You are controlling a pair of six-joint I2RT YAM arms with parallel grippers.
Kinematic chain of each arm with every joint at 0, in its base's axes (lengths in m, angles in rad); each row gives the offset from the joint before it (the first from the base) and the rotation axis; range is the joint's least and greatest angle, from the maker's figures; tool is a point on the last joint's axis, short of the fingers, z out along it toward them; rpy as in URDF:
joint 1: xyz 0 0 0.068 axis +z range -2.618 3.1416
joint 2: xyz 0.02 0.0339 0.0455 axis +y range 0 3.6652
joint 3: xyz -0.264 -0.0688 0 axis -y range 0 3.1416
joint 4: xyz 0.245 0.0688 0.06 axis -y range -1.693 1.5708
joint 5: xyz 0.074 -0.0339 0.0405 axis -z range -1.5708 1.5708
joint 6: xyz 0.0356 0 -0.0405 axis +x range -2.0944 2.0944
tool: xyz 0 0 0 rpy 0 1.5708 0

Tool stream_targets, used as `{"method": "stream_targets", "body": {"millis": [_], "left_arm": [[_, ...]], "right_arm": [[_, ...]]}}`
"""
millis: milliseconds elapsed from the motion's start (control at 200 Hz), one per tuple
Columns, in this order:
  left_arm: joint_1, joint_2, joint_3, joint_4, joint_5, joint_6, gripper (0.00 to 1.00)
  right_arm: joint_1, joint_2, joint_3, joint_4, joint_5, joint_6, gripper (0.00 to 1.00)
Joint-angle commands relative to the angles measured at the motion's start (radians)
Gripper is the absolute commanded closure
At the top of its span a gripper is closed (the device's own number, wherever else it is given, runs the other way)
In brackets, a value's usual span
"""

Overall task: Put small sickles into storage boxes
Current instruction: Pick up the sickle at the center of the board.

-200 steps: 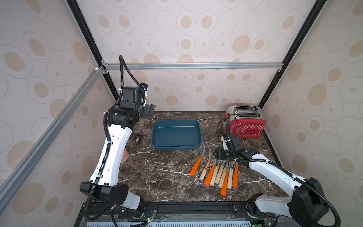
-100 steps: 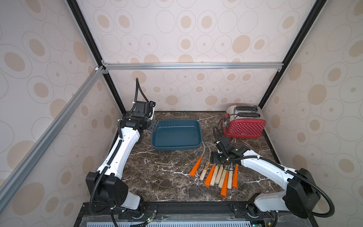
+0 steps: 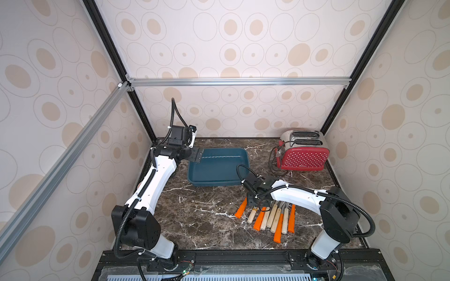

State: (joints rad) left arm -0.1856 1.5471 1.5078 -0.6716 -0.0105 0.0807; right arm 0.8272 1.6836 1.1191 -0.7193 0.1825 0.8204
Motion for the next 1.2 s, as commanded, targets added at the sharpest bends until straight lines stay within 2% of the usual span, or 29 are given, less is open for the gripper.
{"method": "stream_targets", "body": {"millis": [0, 260, 526, 791, 1192], "left_arm": [[-0.002, 0.024, 0.043, 0.004, 0.010, -0.020, 0.01], [-0.001, 0.071, 0.096, 0.000, -0.038, -0.010, 0.01], [-0.001, 0.089, 0.092, 0.001, -0.049, 0.016, 0.01], [-0.002, 0.099, 0.103, -0.001, -0.029, 0.020, 0.01], [-0.002, 0.098, 0.092, -0.012, 0.012, 0.051, 0.01]], "right_arm": [[0.000, -0.012, -0.051, 0.008, 0.013, 0.079, 0.40], [0.002, 0.049, -0.074, 0.076, -0.030, 0.097, 0.46], [0.004, 0.094, -0.081, 0.098, -0.040, 0.118, 0.50], [0.003, 0.108, -0.080, 0.064, -0.006, 0.144, 0.60], [0.004, 0.159, -0.080, 0.028, 0.050, 0.169, 0.69]]}}
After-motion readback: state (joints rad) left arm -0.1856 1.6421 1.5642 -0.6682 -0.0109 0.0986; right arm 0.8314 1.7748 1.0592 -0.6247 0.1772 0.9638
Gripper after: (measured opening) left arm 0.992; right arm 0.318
